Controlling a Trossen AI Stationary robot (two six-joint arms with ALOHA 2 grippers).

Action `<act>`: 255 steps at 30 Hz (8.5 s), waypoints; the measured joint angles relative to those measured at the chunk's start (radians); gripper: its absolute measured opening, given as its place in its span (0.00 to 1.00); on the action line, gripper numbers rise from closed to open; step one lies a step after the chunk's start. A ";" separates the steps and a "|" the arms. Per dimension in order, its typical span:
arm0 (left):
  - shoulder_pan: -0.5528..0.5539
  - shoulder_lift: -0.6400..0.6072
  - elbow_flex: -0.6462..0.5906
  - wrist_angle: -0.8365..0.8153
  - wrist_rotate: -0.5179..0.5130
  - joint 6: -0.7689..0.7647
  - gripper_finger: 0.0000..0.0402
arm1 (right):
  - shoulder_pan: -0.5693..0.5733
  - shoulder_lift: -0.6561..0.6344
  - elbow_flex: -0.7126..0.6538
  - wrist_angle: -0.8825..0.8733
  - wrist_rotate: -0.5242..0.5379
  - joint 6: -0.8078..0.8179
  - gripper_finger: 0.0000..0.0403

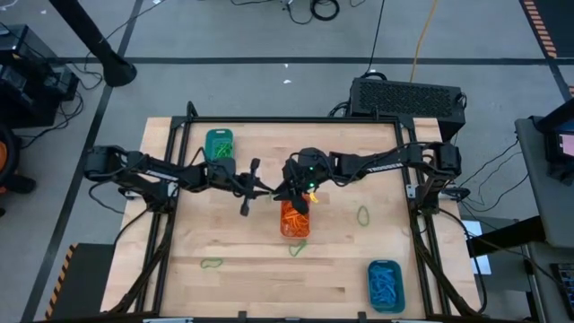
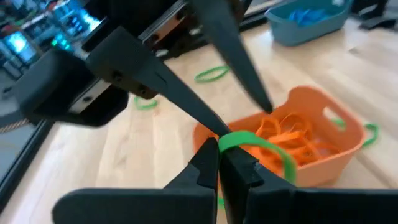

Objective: Sort rubber bands into baskets
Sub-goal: Put the green rubber band into the green bin

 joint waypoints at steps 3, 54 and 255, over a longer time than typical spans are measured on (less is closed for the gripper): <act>0.000 -0.037 0.001 -0.082 -0.061 0.000 0.01 | -0.012 -0.001 0.000 -0.030 0.009 -0.034 0.32; 0.533 -0.229 0.047 -0.911 -0.735 -0.236 0.41 | -0.110 -0.047 -0.002 -0.339 0.131 0.035 0.44; 0.382 -0.274 0.330 -1.439 -0.491 -0.087 0.35 | 0.011 -0.278 -0.208 -0.359 0.153 0.113 0.37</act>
